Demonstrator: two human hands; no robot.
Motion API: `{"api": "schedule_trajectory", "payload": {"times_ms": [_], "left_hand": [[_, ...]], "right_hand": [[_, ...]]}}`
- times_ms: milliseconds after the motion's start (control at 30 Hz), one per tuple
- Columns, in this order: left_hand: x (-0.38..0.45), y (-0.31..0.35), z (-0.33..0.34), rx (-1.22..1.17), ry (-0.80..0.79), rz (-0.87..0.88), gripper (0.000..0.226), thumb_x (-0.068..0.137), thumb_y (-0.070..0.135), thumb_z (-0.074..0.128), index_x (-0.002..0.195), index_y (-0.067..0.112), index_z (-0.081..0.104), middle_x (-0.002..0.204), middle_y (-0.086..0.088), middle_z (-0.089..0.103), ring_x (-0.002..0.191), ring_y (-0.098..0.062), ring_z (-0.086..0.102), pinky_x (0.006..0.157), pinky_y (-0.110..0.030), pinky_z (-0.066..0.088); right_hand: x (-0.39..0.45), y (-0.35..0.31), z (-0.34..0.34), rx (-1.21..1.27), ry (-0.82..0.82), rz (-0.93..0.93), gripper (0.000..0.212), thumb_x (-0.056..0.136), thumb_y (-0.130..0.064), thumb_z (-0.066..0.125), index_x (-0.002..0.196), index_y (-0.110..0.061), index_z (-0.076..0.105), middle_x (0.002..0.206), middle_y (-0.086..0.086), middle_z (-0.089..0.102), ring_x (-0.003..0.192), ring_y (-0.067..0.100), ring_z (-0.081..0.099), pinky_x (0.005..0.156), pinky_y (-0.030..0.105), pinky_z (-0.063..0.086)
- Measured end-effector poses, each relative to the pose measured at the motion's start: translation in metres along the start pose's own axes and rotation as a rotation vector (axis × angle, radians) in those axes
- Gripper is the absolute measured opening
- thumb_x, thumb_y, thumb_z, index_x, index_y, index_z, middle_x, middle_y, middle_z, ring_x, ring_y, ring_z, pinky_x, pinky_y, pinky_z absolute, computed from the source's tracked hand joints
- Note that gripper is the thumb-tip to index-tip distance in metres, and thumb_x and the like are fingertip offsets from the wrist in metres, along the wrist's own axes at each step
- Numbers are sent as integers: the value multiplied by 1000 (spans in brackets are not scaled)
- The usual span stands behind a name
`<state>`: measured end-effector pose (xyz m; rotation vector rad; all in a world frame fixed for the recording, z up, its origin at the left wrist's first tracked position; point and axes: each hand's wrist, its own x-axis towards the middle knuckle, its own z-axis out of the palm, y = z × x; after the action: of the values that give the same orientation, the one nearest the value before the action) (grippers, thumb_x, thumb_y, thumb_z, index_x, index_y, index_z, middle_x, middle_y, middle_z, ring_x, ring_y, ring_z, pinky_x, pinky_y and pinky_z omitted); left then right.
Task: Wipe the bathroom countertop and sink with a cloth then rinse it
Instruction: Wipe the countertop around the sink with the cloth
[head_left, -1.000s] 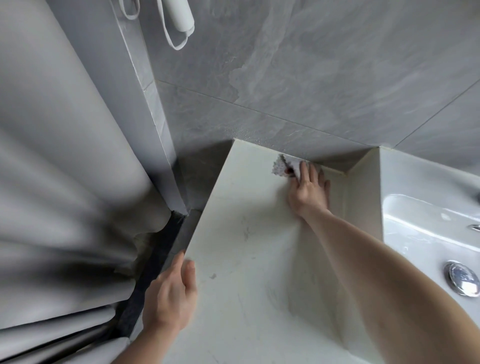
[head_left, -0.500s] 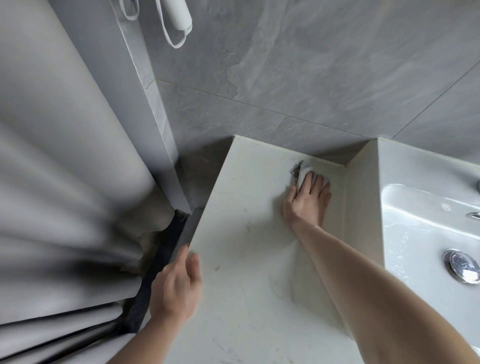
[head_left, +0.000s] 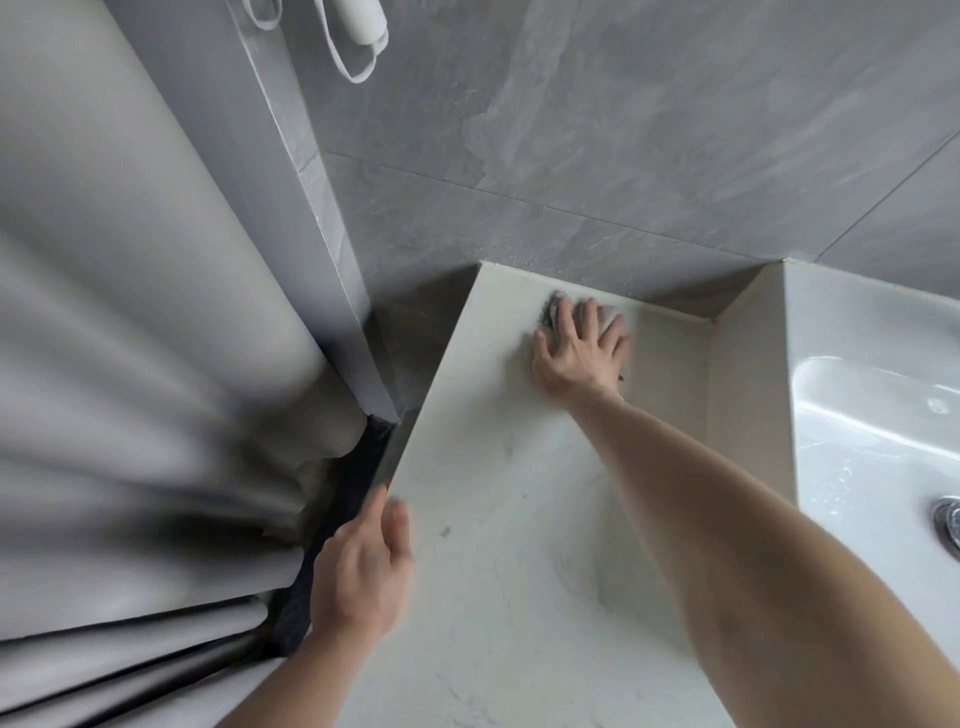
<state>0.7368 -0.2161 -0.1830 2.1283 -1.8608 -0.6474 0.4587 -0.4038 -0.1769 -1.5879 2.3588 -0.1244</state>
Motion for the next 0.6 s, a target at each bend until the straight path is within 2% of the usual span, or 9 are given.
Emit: {"api": "schedule_trajectory", "payload": {"times_ms": [167,333,433,533,600], "left_hand": [[1,-1,1,4,-3,-8,49,103,56,19,133,31,49,107,-7,75,95,-41,67,77,-45,54],[1,-1,1,18,6,13,59,100,61,12,133,30,49,108,-6,75,97,-40,67,76,-43,53],[0,1,0,13,15,35,52,100,58,16,127,30,51,107,-8,75,97,-43,67,73,-44,51],[0,1,-1,-6,6,17,38,106,49,27,126,29,53,107,-9,75,98,-44,66,74,-45,49],[0,0,-2,-9,10,12,39,106,49,27,127,30,53,109,-10,74,98,-44,66,74,-45,50]], "right_hand": [[-39,-53,17,-18,-63,-386,62,102,-56,31,160,-39,22,171,3,14,155,46,2,123,61,2],[-92,-43,25,-66,-73,-526,60,103,-61,23,161,-44,17,173,-4,10,156,42,-2,123,62,-3],[-103,-7,20,-43,-55,-447,60,104,-61,23,161,-44,17,172,-5,11,157,41,-1,123,61,-2],[-95,28,11,-9,-38,-229,60,104,-59,27,161,-45,17,172,-4,10,156,43,0,122,64,1],[-81,54,4,1,-25,-92,60,104,-57,29,161,-44,14,172,-4,8,156,42,-1,122,65,0]]}}
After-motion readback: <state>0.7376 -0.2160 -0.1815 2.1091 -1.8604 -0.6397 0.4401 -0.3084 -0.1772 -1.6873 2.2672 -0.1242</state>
